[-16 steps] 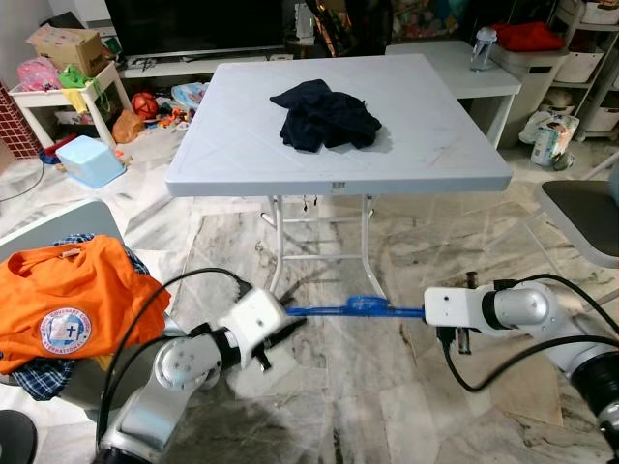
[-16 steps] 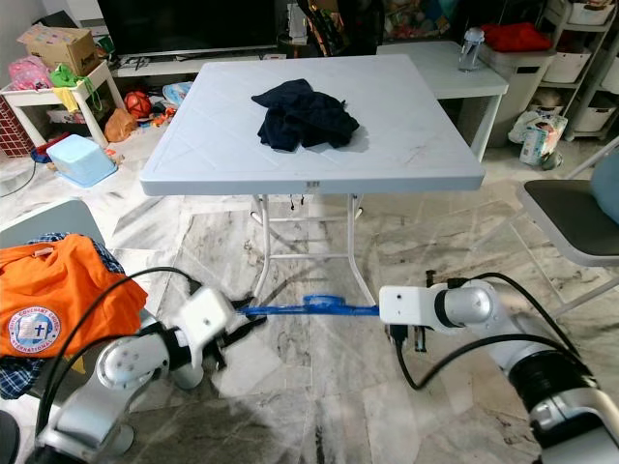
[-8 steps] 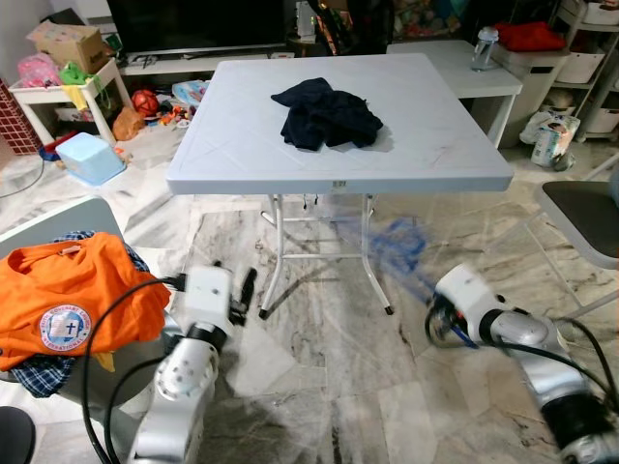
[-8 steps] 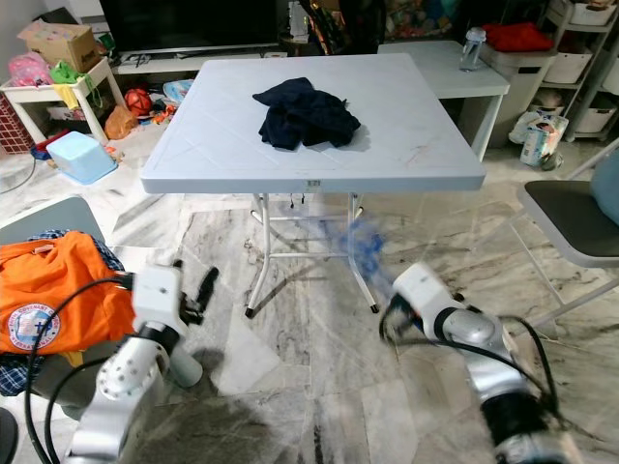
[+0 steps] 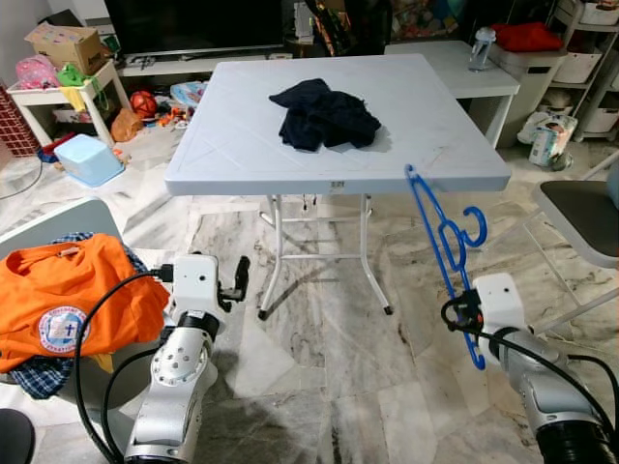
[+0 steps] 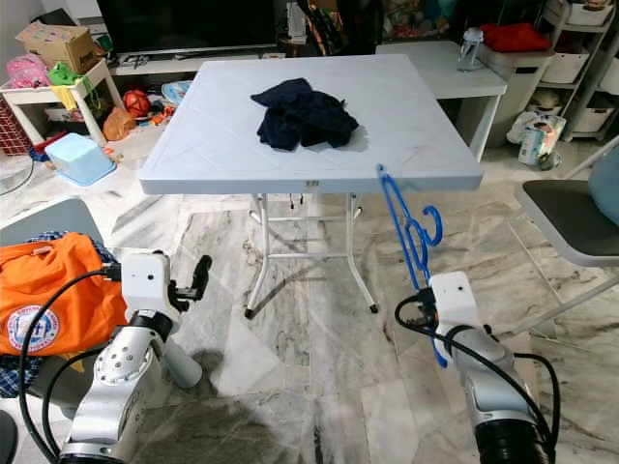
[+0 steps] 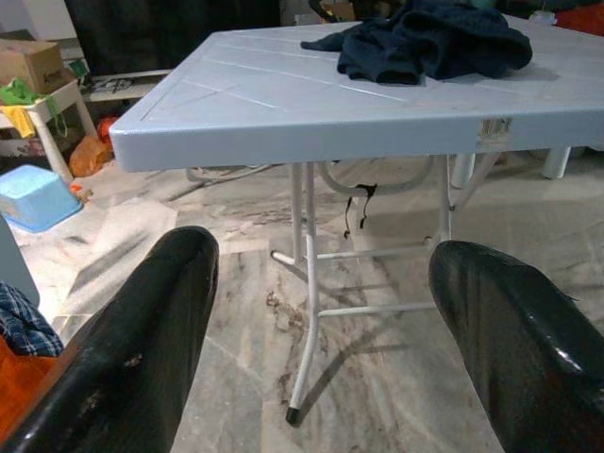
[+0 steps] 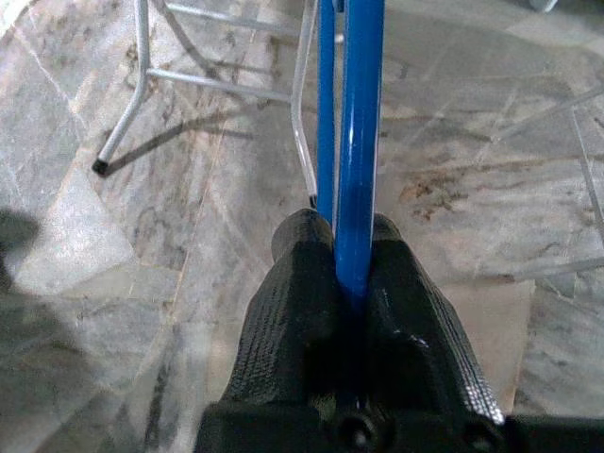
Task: Hang hanger
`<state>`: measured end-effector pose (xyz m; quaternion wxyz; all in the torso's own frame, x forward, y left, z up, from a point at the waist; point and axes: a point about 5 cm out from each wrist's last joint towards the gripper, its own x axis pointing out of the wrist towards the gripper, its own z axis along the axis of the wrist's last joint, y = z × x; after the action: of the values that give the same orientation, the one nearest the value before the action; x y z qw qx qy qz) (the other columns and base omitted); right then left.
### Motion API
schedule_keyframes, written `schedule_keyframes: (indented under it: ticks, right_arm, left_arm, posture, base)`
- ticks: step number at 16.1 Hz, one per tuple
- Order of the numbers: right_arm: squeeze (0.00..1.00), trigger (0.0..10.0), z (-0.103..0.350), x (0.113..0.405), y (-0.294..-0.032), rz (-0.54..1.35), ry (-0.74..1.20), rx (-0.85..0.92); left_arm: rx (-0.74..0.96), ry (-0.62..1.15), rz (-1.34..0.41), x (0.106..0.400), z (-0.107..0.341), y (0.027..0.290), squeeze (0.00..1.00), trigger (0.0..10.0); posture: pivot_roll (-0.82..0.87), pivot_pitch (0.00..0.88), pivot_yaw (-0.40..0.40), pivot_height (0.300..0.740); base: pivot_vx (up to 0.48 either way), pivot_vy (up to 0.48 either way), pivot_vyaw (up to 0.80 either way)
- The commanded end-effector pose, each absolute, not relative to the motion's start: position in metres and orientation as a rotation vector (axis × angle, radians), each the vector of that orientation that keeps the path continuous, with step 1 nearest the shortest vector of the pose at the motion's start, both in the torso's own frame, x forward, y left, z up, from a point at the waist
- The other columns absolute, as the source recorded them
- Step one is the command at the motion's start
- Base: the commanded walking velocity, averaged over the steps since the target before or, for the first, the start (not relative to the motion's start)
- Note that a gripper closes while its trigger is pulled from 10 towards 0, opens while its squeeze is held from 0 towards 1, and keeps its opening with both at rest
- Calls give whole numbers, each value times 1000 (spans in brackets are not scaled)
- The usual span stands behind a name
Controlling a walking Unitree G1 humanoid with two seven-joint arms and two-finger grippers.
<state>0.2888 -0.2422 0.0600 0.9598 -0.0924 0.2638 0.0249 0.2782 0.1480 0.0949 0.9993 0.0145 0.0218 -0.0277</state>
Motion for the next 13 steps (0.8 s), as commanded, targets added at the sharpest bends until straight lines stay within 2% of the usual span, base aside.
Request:
schedule_keyframes:
  ticks: [1,7,8,9,11,13]
  right_arm:
    - [0,0,66,289,-240,33,522,-163]
    - [0,0,69,286,-238,13,535,-156]
    - [0,10000,64,279,-230,-130,528,-60]
    - [0,10000,63,275,-227,-198,526,-24]
    - [0,10000,65,275,-228,-207,519,-30]
    - [0,10000,66,275,-227,-209,514,-36]
  left_arm:
    - [30,40,-40,280,96,150,1000,10000]
    - [29,40,-38,281,96,150,1000,10000]
    - [-53,74,-147,280,95,134,0,10000]
    - [-94,88,-207,279,96,125,0,10000]
    - [-102,97,-232,279,95,121,0,10000]
    - [-113,92,-246,279,96,121,0,10000]
  posture:
    - [-149,0,20,740]
    - [-149,0,20,740]
    - [-141,0,28,740]
    - [-146,0,33,740]
    - [-147,0,34,740]
    - [-148,0,36,740]
  base:
    - [0,0,0]
    - [0,0,0]
    - [0,0,-800]
    - [0,0,-800]
    - [0,0,-800]
    - [272,0,-800]
